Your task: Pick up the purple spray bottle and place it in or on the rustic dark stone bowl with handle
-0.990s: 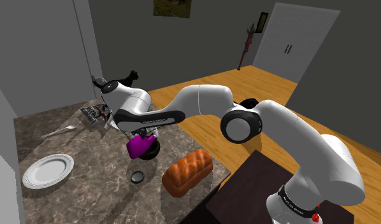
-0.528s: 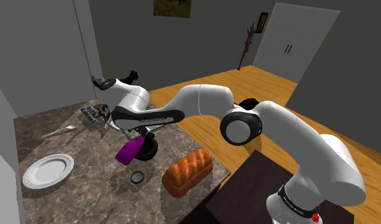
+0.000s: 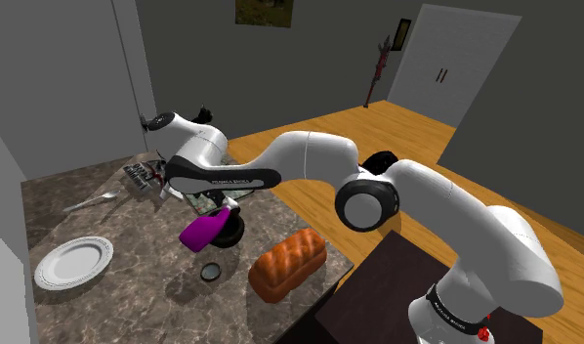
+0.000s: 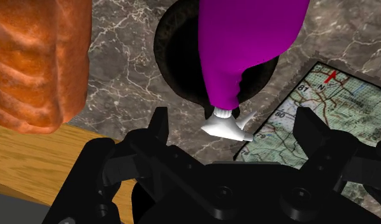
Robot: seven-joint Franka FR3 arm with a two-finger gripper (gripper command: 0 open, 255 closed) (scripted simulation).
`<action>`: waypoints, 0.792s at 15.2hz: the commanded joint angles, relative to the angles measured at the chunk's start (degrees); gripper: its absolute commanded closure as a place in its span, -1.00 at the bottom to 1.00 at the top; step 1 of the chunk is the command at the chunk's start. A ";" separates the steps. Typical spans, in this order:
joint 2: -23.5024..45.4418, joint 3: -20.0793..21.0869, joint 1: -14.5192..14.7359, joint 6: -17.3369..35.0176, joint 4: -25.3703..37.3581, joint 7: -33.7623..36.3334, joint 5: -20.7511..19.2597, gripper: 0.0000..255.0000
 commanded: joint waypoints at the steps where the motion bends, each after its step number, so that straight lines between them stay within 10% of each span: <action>1: 0.00 0.00 0.00 0.00 0.00 0.00 0.00 -1.00; 8: -4.76 7.62 -14.48 15.58 -21.22 1.18 -1.40 -1.00; 12: -3.17 7.87 -16.45 18.86 -22.47 0.27 -1.12 -1.00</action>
